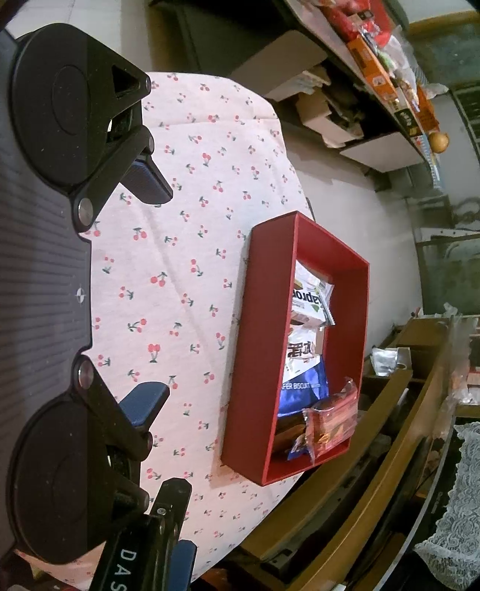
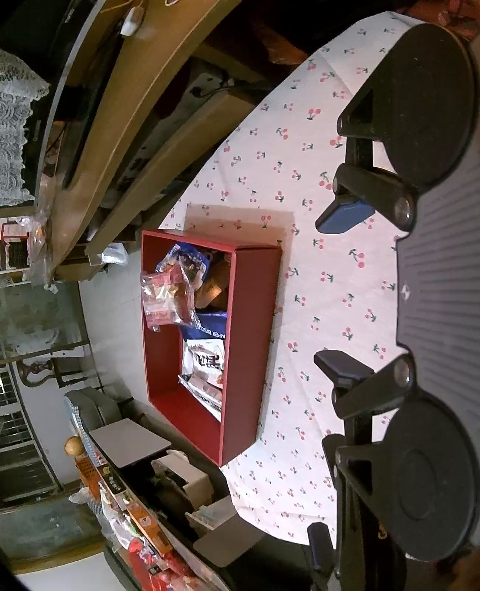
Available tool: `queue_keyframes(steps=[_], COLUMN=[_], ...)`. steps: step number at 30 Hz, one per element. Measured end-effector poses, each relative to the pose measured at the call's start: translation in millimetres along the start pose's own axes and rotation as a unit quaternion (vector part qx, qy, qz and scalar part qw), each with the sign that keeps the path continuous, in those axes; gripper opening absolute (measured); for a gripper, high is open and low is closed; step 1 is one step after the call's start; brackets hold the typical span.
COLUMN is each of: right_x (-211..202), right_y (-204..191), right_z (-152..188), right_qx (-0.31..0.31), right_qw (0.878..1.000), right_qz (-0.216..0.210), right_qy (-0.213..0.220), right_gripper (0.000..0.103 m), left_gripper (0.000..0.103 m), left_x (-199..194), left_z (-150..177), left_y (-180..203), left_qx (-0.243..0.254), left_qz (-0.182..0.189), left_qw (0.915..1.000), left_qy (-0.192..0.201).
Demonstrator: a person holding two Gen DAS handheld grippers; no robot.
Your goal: Organize snacks
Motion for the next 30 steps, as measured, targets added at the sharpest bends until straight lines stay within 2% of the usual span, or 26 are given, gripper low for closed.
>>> queue_keyframes(steps=[30], right_x=[-25], right_y=[-11], right_z=[45], right_qx=[-0.015], right_qw=[1.000], right_qz=[0.002], right_qy=[-0.019], right_gripper=[0.075], left_gripper=[0.103], left_x=[-18], left_z=[46], left_y=[-2], left_qx=[0.016], left_qz=[-0.004], left_qw=[0.9997], left_qy=[-0.020])
Point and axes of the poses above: each gripper's, at about its wrist camera, not at the fingertips, and x roughly the way its jaws point, y to its right, z to its underside, the point moved 8 cm from there along x, roughly the way its jaws point, and after that the axes turned 4 degrees about -z, right-handed, at the moved point
